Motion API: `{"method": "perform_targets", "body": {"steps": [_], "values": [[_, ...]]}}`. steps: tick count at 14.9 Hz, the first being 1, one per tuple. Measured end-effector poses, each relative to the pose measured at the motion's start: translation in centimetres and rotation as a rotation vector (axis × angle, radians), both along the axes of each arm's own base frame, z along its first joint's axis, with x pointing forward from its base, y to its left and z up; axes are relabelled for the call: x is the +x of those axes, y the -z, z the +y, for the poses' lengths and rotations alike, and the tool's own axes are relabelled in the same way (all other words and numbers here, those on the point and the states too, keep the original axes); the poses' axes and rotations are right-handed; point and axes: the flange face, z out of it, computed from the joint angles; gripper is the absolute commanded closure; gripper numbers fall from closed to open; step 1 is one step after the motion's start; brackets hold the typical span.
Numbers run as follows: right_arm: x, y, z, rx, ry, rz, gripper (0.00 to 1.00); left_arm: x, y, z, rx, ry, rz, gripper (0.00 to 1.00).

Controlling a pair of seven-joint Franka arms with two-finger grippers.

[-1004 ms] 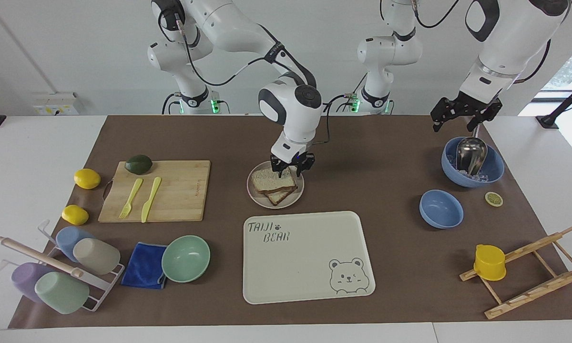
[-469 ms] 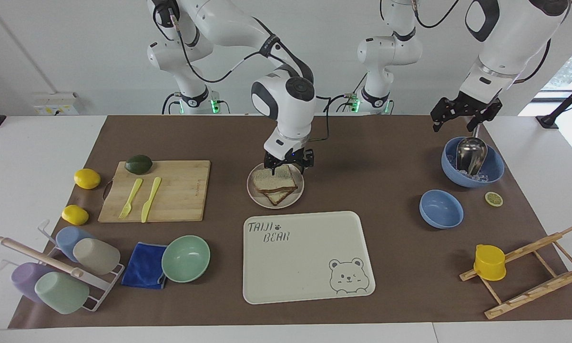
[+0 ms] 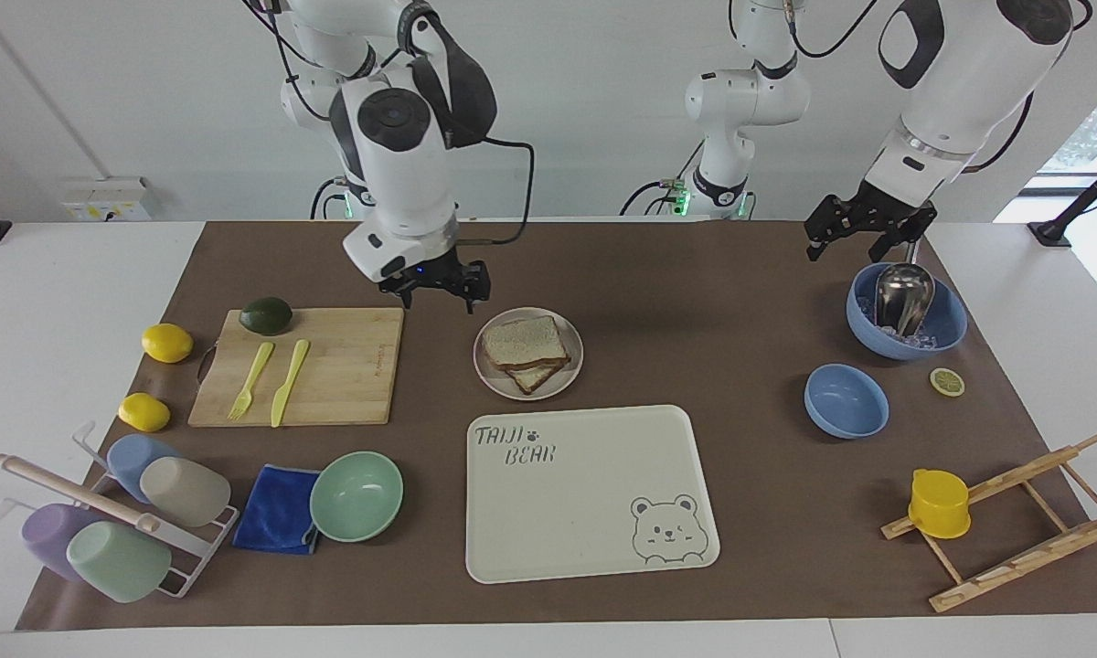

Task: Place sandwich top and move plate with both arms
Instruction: 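Withdraw the right gripper while the left gripper reaches the plate, then grasp the rim of the sandwich plate with the left gripper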

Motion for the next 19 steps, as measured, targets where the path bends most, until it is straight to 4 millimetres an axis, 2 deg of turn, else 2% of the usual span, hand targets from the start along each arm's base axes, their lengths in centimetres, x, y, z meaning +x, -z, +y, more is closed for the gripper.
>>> {"method": "perform_targets", "body": {"steps": [3, 6, 8, 10, 12, 15, 19], "values": [[-1.2, -2.8, -6.0, 0.007, 0.0, 0.017, 0.0, 0.7, 5.4, -5.7, -0.022, -0.019, 0.008, 0.0], [-1.5, -4.4, -10.5, 0.028, -0.069, 0.023, 0.0, 0.7, 11.1, -11.9, -0.029, -0.002, 0.015, 0.0], [-1.5, -4.2, -11.4, 0.032, -0.081, 0.032, 0.0, -0.7, 15.3, -15.5, -0.05, 0.016, 0.002, 0.0], [-1.4, -3.8, -11.2, 0.032, -0.097, 0.042, 0.0, -2.8, 18.6, -18.1, -0.054, 0.031, 0.004, 0.0], [-1.2, -3.2, -11.4, 0.031, -0.118, 0.06, 0.0, -4.0, 20.4, -19.7, -0.058, 0.028, 0.013, 0.0], [-0.8, -2.2, -12.4, 0.028, -0.135, 0.086, 0.0, -4.8, 22.1, -21.6, -0.071, 0.034, 0.022, 0.03], [-1.1, -2.4, -16.2, 0.058, -0.145, 0.1, 0.0, -5.5, 23.4, -23.1, -0.086, 0.038, 0.025, 0.16]]}}
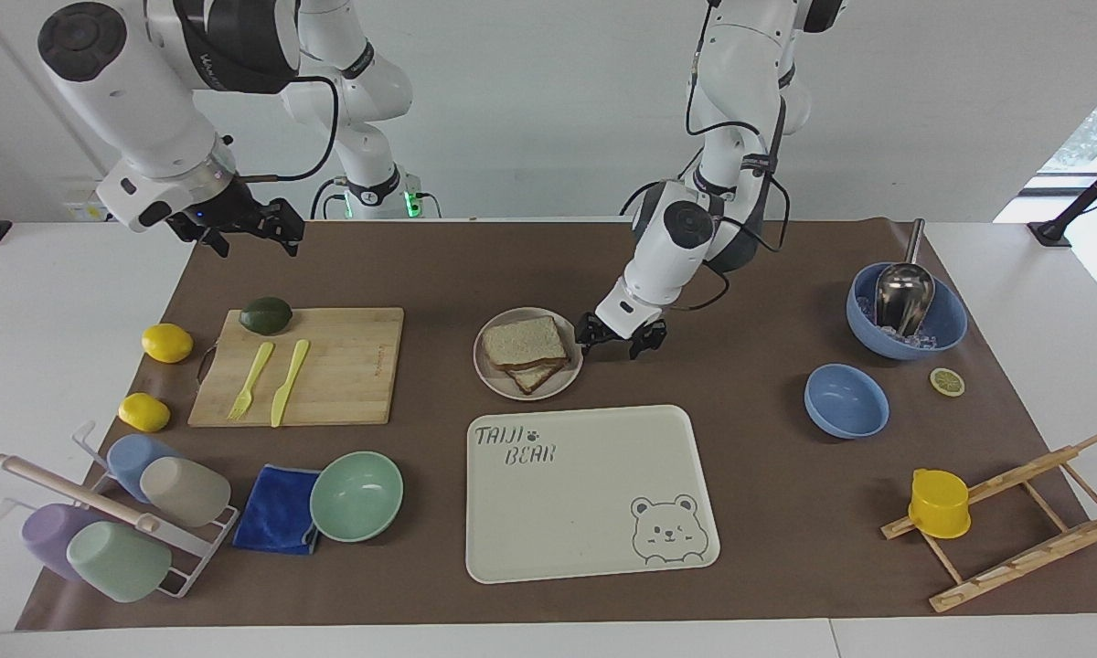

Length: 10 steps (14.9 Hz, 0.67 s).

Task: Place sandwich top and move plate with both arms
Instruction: 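Grasp the rim of the sandwich plate with the left gripper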

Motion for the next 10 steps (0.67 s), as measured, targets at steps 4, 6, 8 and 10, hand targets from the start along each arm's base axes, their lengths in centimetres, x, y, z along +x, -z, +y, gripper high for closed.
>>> {"method": "perform_targets", "body": {"steps": [4, 6, 8, 10], "values": [[-0.4, 0.0, -0.5, 0.008, -0.017, 0.012, 0.0, -0.9, 0.1, -1.2, 0.0, 0.025, 0.001, 0.19], [-0.5, 0.2, -0.6, 0.011, -0.026, 0.02, 0.0, -1.2, 0.2, -1.7, 0.001, 0.033, 0.002, 0.21], [-0.5, 0.3, -0.5, 0.011, -0.028, 0.021, 0.0, -1.4, 0.2, -1.8, 0.001, 0.037, 0.003, 0.23], [-0.5, 0.3, -0.6, 0.011, -0.027, 0.022, 0.0, -1.4, 0.3, -1.8, 0.001, 0.036, 0.004, 0.32]]}}
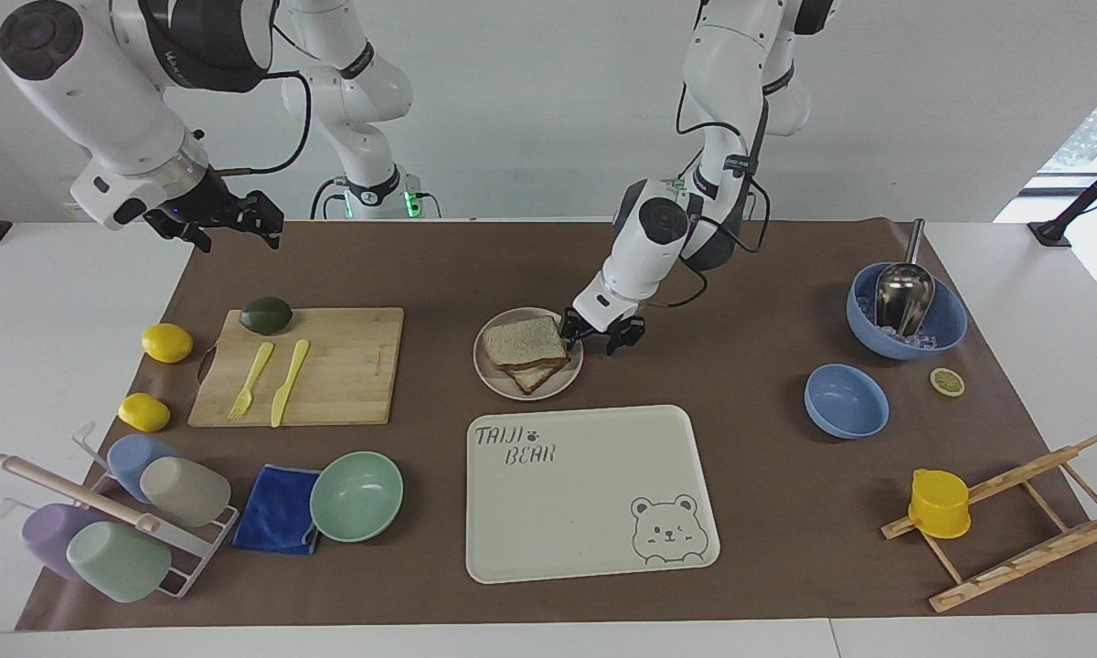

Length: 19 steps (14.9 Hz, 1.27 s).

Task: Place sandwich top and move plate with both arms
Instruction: 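Grasp the rim of the sandwich plate with the left gripper, then slide the plate farther from the robot onto the bear tray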

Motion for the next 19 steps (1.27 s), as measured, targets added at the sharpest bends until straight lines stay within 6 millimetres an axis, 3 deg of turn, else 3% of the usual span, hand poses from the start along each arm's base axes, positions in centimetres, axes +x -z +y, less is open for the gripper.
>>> {"method": "perform_targets", "body": {"steps": [8, 12, 17, 19], "values": [[-0.1, -0.1, -0.3, -0.002, 0.003, -0.003, 0.0, -0.6, 0.3, -0.9, -0.023, -0.031, 0.013, 1.0], [-0.4, -0.8, -1.5, 0.006, -0.011, -0.015, 0.0, -0.7, 0.3, -1.5, -0.032, -0.057, 0.008, 1.0], [-0.3, -1.5, -1.1, -0.01, 0.053, -0.032, 0.0, -0.5, 0.3, -1.2, -0.043, -0.084, 0.023, 1.0], [-0.2, -1.9, -0.7, -0.019, 0.085, -0.047, 0.0, 0.5, -0.5, -0.3, -0.048, -0.106, 0.033, 1.0]]}}
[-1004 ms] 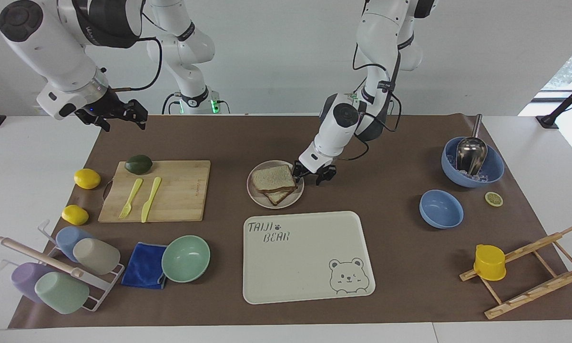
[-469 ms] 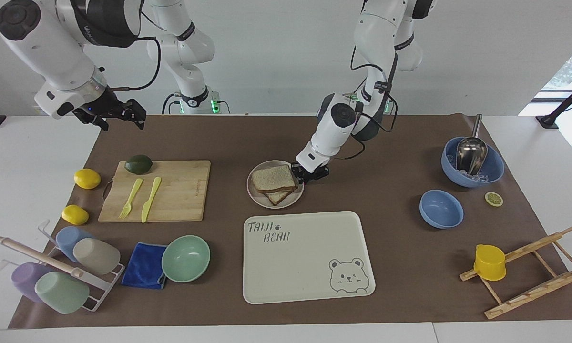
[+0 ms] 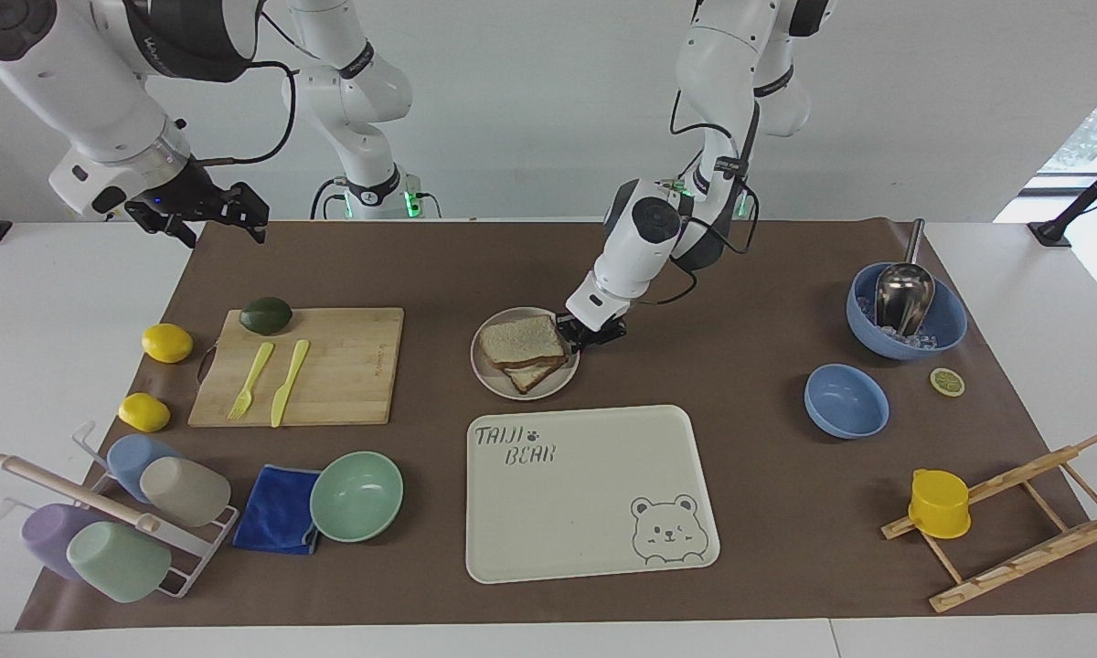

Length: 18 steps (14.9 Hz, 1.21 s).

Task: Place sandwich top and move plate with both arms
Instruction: 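Slide the plate farther from the robot onto the bear tray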

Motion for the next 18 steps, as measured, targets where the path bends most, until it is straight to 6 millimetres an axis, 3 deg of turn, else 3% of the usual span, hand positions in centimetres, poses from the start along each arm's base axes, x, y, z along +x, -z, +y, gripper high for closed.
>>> {"method": "perform_targets", "body": {"steps": [6, 8, 10, 12, 18], "values": [[0.4, -0.2, 0.0, -0.005, 0.01, -0.03, 0.0, 8.9, -9.1, 5.7, -0.046, -0.091, 0.037, 1.0], [0.3, -0.1, -0.1, -0.004, 0.013, -0.027, 0.0, 11.7, -10.5, 7.7, -0.055, -0.123, 0.041, 1.0], [0.3, -0.1, -0.1, -0.004, 0.013, -0.027, 0.0, 14.4, -10.1, 8.9, -0.055, -0.144, 0.055, 1.0], [0.3, -0.1, -0.1, -0.004, 0.013, -0.027, 0.0, 16.8, -8.5, 8.9, -0.056, -0.154, 0.055, 1.0], [0.3, -0.1, -0.1, -0.004, 0.013, -0.027, 0.0, 20.3, -2.6, 7.7, -0.063, -0.192, 0.001, 1.0]]}}
